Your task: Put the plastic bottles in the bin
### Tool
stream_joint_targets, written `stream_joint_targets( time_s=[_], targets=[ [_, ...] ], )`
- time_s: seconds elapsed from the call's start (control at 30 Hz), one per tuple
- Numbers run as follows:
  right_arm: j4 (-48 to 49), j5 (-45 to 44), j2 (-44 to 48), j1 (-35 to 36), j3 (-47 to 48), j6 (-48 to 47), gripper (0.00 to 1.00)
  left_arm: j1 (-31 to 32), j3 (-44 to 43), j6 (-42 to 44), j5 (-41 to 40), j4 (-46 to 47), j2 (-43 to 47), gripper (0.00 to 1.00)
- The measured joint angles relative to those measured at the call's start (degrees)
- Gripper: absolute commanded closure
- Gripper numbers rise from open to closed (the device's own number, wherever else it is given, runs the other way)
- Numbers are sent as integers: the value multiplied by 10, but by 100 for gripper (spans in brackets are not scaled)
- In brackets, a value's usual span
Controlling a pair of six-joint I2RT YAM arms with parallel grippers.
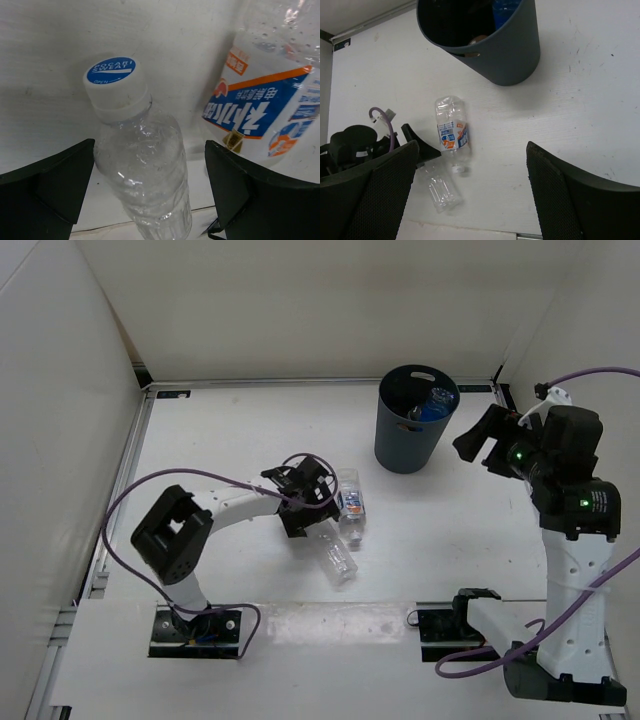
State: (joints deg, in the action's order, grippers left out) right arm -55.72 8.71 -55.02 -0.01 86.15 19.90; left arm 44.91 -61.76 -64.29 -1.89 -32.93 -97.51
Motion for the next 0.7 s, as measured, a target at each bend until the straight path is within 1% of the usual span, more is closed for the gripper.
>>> stream_joint_targets(
  time_s=[0.1, 0.13, 0.17, 0.23, 0.27, 0.37, 0.4, 0.43, 0.47, 0.6, 0.7],
  targets=[
    [-3, 3, 7, -6, -11, -2, 11, 3, 0, -12, 21, 9, -27, 1],
    [-3, 4, 7, -6, -13, -2, 11, 4, 0, -16, 27, 11, -34, 3],
    [-3, 5, 7, -6, -14, -2, 11, 5, -2, -18, 33, 13, -37, 9],
    [-3, 7, 7, -7, -16, -4, 11, 5, -2, -23, 39, 20, -40, 13],
    [-3, 8, 7, -7, -17, -4, 11, 5, -2, -23, 42, 22, -42, 21],
    [-3, 9, 7, -7, -17, -5, 11, 5, -2, -25, 43, 22, -44, 29],
    [-3, 10, 7, -7, -17, -5, 11, 5, -2, -25, 43, 21, -44, 37],
    [-3, 10, 7, -7, -17, -5, 11, 5, -2, -24, 43, 21, -44, 41],
    [-3, 11, 7, -7, -17, -6, 11, 5, -3, -24, 43, 21, -44, 50],
    [-3, 16, 7, -11, -21, -6, 11, 5, -3, -21, 42, 17, -43, 62],
    [-4, 19, 7, -12, -24, -6, 11, 5, -16, -9, 22, -16, -39, 65]
  ],
)
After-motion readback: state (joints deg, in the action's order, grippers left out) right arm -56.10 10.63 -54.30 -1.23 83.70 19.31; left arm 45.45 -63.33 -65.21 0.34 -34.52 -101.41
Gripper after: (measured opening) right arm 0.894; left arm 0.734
